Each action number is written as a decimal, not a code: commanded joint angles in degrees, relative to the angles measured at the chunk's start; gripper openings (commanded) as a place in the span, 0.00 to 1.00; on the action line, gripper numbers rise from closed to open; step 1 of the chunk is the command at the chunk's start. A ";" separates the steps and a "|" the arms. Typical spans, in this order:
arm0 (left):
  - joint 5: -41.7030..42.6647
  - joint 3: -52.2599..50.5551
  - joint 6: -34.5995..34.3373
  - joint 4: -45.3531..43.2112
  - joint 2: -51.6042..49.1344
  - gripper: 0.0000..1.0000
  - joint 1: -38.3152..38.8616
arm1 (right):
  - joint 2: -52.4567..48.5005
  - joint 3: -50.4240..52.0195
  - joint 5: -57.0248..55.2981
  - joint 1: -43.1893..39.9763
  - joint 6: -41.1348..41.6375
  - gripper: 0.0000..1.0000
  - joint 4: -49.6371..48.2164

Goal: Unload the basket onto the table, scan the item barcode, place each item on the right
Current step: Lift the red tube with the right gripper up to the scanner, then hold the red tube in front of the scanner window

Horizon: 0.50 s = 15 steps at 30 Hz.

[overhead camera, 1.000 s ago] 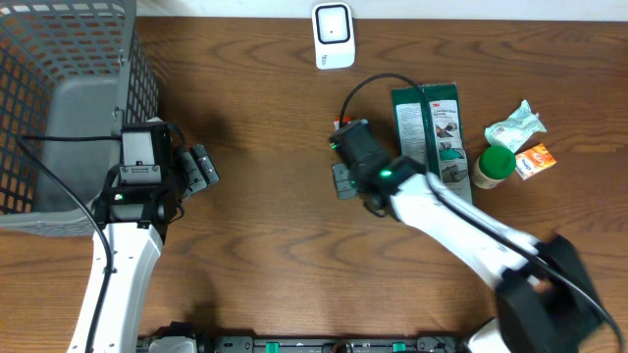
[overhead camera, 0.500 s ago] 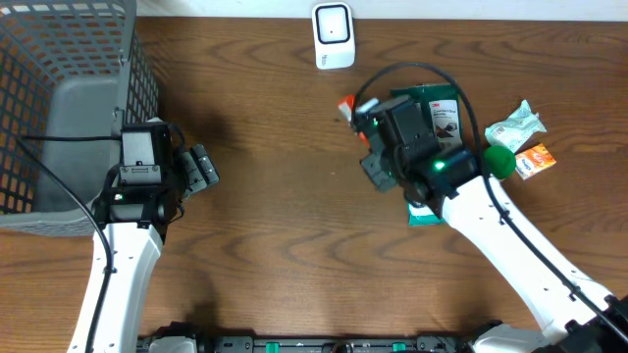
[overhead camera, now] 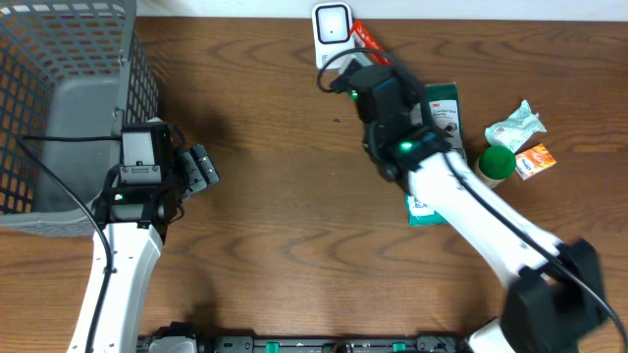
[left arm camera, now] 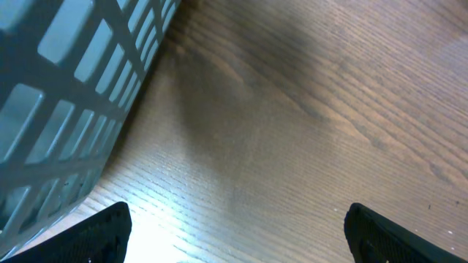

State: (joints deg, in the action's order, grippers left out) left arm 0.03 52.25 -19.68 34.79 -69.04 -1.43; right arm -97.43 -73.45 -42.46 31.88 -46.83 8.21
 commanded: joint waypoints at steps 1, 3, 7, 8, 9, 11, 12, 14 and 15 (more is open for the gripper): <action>-0.70 -0.39 -0.79 0.37 -0.20 0.93 -0.37 | -6.78 -0.70 -11.56 0.90 -20.37 0.01 -11.56; -0.70 -0.39 -0.79 0.37 -0.22 0.93 -0.37 | -10.56 -0.70 -12.39 0.90 -26.47 0.01 -19.30; -0.70 -0.39 -0.79 0.37 -0.20 0.93 -0.37 | -19.61 -0.79 -12.28 0.68 -37.51 0.01 -35.98; -0.70 -0.39 -0.79 0.37 -0.20 0.93 -0.37 | -22.12 -1.16 -12.11 0.68 -40.81 0.01 -39.19; -0.70 -0.39 -0.79 0.37 -0.20 0.93 -0.37 | -23.69 -1.62 -12.11 0.68 -42.51 0.01 -40.61; -0.70 -0.39 -0.79 0.37 -0.20 0.93 -0.37 | -28.81 -4.24 -12.63 0.63 -47.60 0.01 -42.86; -0.70 -0.39 -0.79 0.37 -0.20 0.93 -0.37 | -30.91 -5.84 -13.00 0.55 -49.48 0.01 -43.06; -0.70 -0.39 -0.79 0.37 -0.20 0.93 -0.37 | -36.20 -10.80 -14.51 0.00 -52.39 0.01 -43.80; -0.70 -0.39 -0.79 0.37 -0.22 0.93 -0.37 | -38.73 -13.99 -15.63 -0.31 -53.33 0.01 -43.78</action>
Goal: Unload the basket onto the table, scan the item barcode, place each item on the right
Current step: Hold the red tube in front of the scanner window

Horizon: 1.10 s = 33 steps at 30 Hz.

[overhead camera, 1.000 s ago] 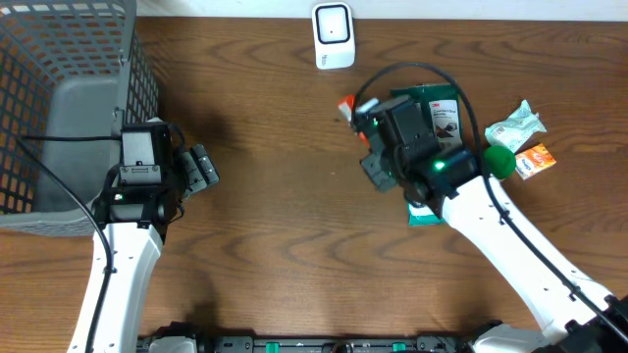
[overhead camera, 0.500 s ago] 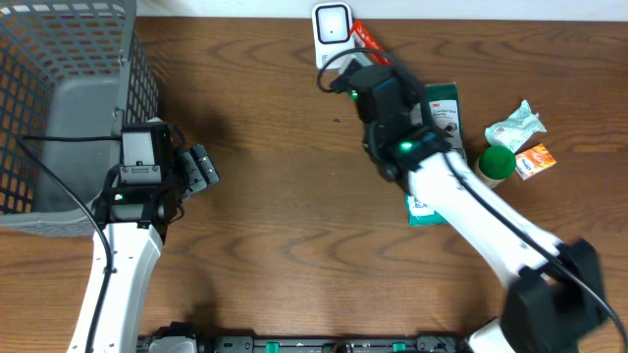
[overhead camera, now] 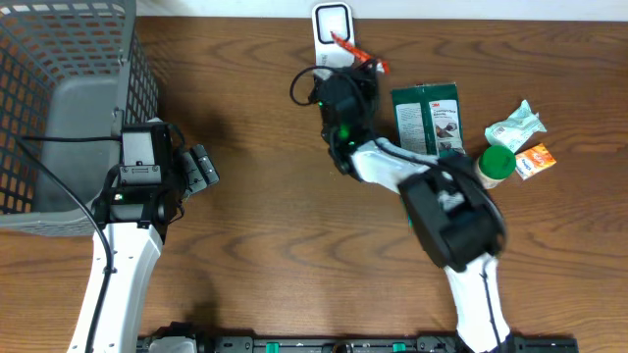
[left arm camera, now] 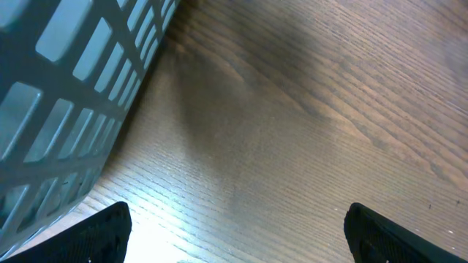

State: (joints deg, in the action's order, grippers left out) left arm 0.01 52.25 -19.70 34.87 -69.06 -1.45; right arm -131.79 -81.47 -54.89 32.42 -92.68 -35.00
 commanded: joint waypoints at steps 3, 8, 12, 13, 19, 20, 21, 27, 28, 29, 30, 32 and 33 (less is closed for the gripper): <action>-0.68 -0.39 -0.76 0.28 -0.17 0.93 -0.35 | -9.35 -12.70 -4.83 -1.05 -8.39 0.01 0.42; -0.68 -0.39 -0.76 0.28 -0.17 0.93 -0.35 | -10.54 -13.57 -4.33 -0.37 -8.50 0.01 7.87; -0.68 -0.39 -0.76 0.28 -0.17 0.93 -0.35 | -10.75 -13.55 -3.48 -0.28 -6.71 0.01 11.72; -0.68 -0.39 -0.76 0.28 -0.17 0.93 -0.35 | -10.75 -13.55 -2.93 -0.09 -5.95 0.01 11.74; -0.68 -0.39 -0.76 0.28 -0.17 0.93 -0.35 | -10.73 -13.55 -2.23 0.68 -6.27 0.01 13.03; -0.68 -0.39 -0.76 0.28 -0.17 0.93 -0.35 | -10.75 -13.55 -2.27 0.68 -6.51 0.01 13.00; -0.68 -0.39 -0.76 0.28 -0.20 0.93 -0.35 | -10.73 -13.55 -2.84 0.68 -7.65 0.01 12.94; -0.68 -0.39 -0.76 0.28 -0.17 0.93 -0.35 | -10.73 -13.57 -4.66 0.39 -11.63 0.01 4.92; -0.68 -0.39 -0.76 0.28 -0.17 0.93 -0.35 | -10.73 -13.57 -4.96 0.24 -14.36 0.01 1.57; -0.70 -0.39 -0.76 0.28 -0.20 0.93 -0.35 | -10.73 -13.57 -4.98 0.13 -16.87 0.01 -1.53; -0.68 -0.39 -0.76 0.28 -0.20 0.93 -0.35 | -10.73 -13.60 -4.83 0.09 -18.60 0.01 -3.78; -0.68 -0.39 -0.76 0.28 -0.17 0.93 -0.35 | -10.73 -14.01 -4.76 0.07 -22.93 0.01 -7.63; -0.68 -0.39 -0.76 0.28 -0.20 0.94 -0.35 | -10.73 -14.29 -4.81 0.02 -24.94 0.01 -7.96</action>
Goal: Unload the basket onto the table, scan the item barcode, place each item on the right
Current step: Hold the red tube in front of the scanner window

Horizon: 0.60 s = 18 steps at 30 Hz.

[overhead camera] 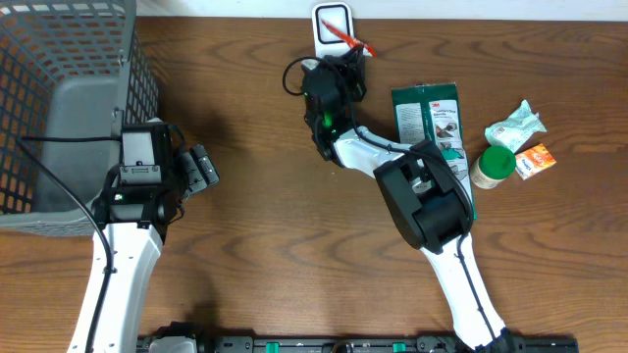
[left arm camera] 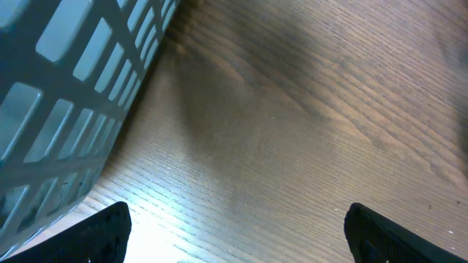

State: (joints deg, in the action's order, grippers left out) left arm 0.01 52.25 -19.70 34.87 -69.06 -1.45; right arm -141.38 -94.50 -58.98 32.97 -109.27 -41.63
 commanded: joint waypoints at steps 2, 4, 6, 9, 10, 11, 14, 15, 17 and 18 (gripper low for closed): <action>-0.70 -0.39 -0.76 0.28 -0.20 0.93 -0.35 | -1.14 -1.79 -0.76 -0.76 -11.78 0.01 -1.31; -0.70 -0.39 -0.76 0.28 -0.17 0.93 -0.35 | -1.14 -2.40 -0.76 -0.96 -12.50 0.01 -1.27; -0.68 -0.39 -0.76 0.28 -0.17 0.93 -0.35 | -1.14 -2.95 -1.81 -1.01 -11.87 0.01 -1.27; -0.68 -0.39 -0.76 0.28 -0.17 0.93 -0.35 | -1.14 -4.28 -5.14 -0.52 -10.29 0.01 -3.39; -0.70 -0.39 -0.76 0.28 -0.17 0.93 -0.35 | -1.14 -4.79 -5.64 -0.28 -10.36 0.01 -4.48; -0.68 -0.39 -0.76 0.28 -0.17 0.93 -0.35 | -1.14 -5.51 -6.10 -0.02 -10.75 0.01 -5.35; -0.68 -0.39 -0.76 0.28 -0.17 0.93 -0.35 | -1.11 -7.85 -6.51 0.31 -12.31 0.01 -5.27; -0.68 -0.39 -0.76 0.28 -0.20 0.94 -0.35 | -1.11 -8.00 -6.32 0.31 -12.31 0.01 -4.31; -0.68 -0.39 -0.76 0.28 -0.17 0.93 -0.35 | -1.14 -7.98 -6.95 0.11 -11.47 0.01 0.33; -0.70 -0.39 -0.76 0.28 -0.17 0.93 -0.35 | -1.14 -7.98 -7.15 0.07 -9.79 0.01 3.37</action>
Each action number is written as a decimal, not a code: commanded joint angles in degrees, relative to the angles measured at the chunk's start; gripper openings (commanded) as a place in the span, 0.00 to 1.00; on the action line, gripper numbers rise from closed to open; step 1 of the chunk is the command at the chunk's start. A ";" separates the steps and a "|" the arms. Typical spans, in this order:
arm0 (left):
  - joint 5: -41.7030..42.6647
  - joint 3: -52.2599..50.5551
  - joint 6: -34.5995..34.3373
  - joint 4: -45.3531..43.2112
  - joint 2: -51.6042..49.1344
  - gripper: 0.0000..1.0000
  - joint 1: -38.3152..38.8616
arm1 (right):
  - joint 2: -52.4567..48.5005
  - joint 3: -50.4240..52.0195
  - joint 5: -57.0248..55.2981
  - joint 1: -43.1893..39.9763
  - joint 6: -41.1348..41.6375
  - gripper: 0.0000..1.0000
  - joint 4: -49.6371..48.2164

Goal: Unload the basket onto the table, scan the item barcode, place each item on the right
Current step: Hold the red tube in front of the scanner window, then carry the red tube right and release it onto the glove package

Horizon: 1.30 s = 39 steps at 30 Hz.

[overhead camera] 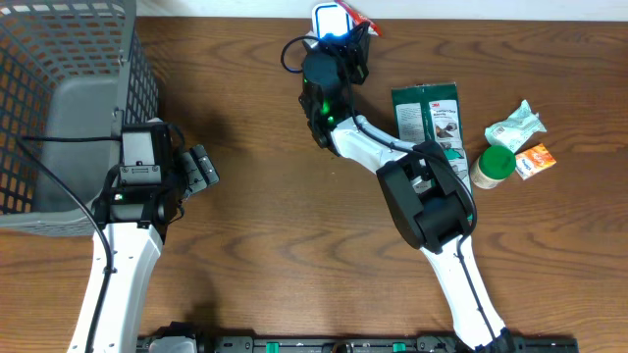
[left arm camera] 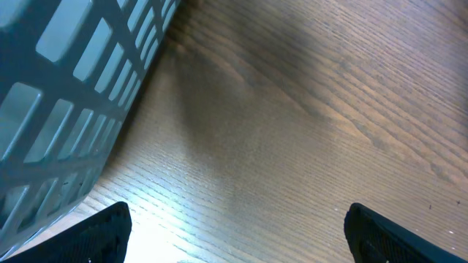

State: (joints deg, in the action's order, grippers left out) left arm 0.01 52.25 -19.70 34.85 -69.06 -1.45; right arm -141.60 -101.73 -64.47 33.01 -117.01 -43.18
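At the table's far edge stands the white barcode scanner [overhead camera: 328, 17], its face glowing blue. My right gripper [overhead camera: 345, 41] is directly in front of it, shut on a thin red packet [overhead camera: 361, 20] that sticks out beside the scanner's right side. The jaws themselves are mostly hidden under the black wrist. My left gripper [overhead camera: 202, 167] rests near the basket at the left, open. In the left wrist view the left gripper [left arm camera: 238, 237] has only bare wood between its black fingertips [left arm camera: 99, 234].
A grey wire basket [overhead camera: 59, 108] fills the back left corner. Right of the right arm lie a green packet [overhead camera: 427, 113], a green-lidded jar [overhead camera: 494, 165], a crumpled white packet [overhead camera: 515, 126] and a small orange box [overhead camera: 536, 160].
My right gripper and the red packet have moved slightly farther back, up against the scanner, whose face now glows blue. The left arm has not moved.
My right gripper was over the green packet's left side with the red packet near the scanner. Then it was left of there, holding the red packet below the scanner. It has since closed in on the scanner, which is now lit. The left arm stayed still throughout.
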 commanded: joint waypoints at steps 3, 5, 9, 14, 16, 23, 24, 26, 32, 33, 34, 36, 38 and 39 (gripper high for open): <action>-0.68 -0.39 -0.76 0.31 -0.17 0.93 -0.35 | -0.92 -0.74 -0.46 0.00 11.41 0.01 17.88; -0.68 -0.39 -0.76 0.31 -0.17 0.93 -0.35 | -0.92 -0.74 1.44 0.00 18.99 0.01 25.16; -0.68 -0.39 -0.76 0.31 -0.17 0.93 -0.35 | -0.92 -0.74 3.34 0.04 25.09 0.01 28.22; -0.70 -0.39 -0.76 0.31 -0.17 0.93 -0.35 | -0.92 -0.74 3.78 0.09 26.56 0.01 26.97; -0.68 -0.39 -0.76 0.31 -0.17 0.94 -0.35 | -0.90 -0.74 3.93 0.09 27.89 0.01 22.95; -0.68 -0.39 -0.76 0.31 -0.20 0.93 -0.35 | 5.73 -0.74 3.28 1.92 31.50 0.01 19.71; -0.68 -0.39 -0.76 0.31 -0.20 0.93 -0.35 | 6.82 -0.74 3.28 2.08 32.44 0.01 20.59; -0.70 -0.39 -0.76 0.31 -0.17 0.93 -0.35 | 11.74 -0.74 3.50 2.67 37.83 0.01 27.28; -0.68 -0.39 -0.76 0.31 -0.17 0.93 -0.35 | 28.44 -0.74 11.82 3.04 67.45 0.01 62.12; -0.70 -0.39 -0.76 0.31 -0.17 0.93 -0.35 | 30.36 -0.74 14.05 2.93 71.84 0.01 66.64; -0.68 -0.39 -0.76 0.31 -0.17 0.93 -0.35 | 35.17 -0.74 22.12 2.12 81.92 0.01 77.11; -0.68 -0.39 -0.76 0.31 -0.17 0.93 -0.35 | 39.54 -0.74 32.39 0.42 89.61 0.01 85.68; -0.68 -0.39 -0.76 0.31 -0.17 0.94 -0.35 | 43.25 -0.72 42.10 -2.34 96.48 0.01 93.07; -0.68 -0.39 -0.76 0.31 -0.17 0.93 -0.35 | 44.72 -0.72 46.77 -4.15 100.30 0.01 96.89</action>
State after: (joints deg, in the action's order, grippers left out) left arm 0.01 52.21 -19.70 34.92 -69.06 -1.45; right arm -101.08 -102.76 -38.35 33.65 -38.52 46.48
